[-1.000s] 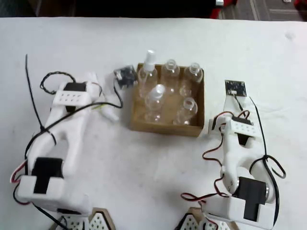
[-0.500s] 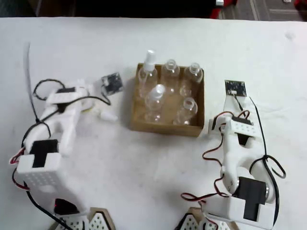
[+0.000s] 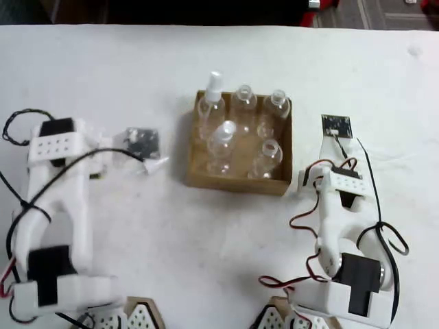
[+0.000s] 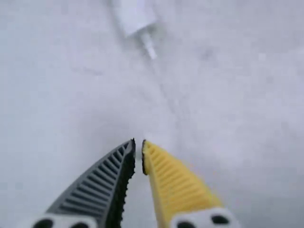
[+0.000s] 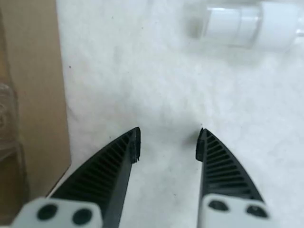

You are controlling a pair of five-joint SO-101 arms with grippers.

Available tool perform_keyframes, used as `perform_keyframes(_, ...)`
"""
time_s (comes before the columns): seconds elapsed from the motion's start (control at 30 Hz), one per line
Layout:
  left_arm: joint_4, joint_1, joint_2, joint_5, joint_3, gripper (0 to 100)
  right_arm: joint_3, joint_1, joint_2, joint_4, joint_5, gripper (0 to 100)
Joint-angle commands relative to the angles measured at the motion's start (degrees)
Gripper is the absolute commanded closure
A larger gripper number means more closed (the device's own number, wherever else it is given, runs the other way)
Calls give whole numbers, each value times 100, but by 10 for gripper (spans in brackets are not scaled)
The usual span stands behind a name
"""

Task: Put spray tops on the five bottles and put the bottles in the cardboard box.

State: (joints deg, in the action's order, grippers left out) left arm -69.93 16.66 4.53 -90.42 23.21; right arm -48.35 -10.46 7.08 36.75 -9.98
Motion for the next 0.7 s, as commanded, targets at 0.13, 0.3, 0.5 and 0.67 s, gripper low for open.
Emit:
perform_keyframes(0.13,431,-1552,629,3182,-9,811,237,40,22,-92,-62,825)
perform_keyframes(0.3,563,-1745,-136,3569,-105,814,237,31,22,-92,-62,825)
perform_keyframes(0.5,738,-1596,-1218,4149,-756,813,237,40,22,-92,-62,825)
perform_keyframes(0.67,730,-1640,-1824,4633,-1380,813,237,40,22,-92,-62,825)
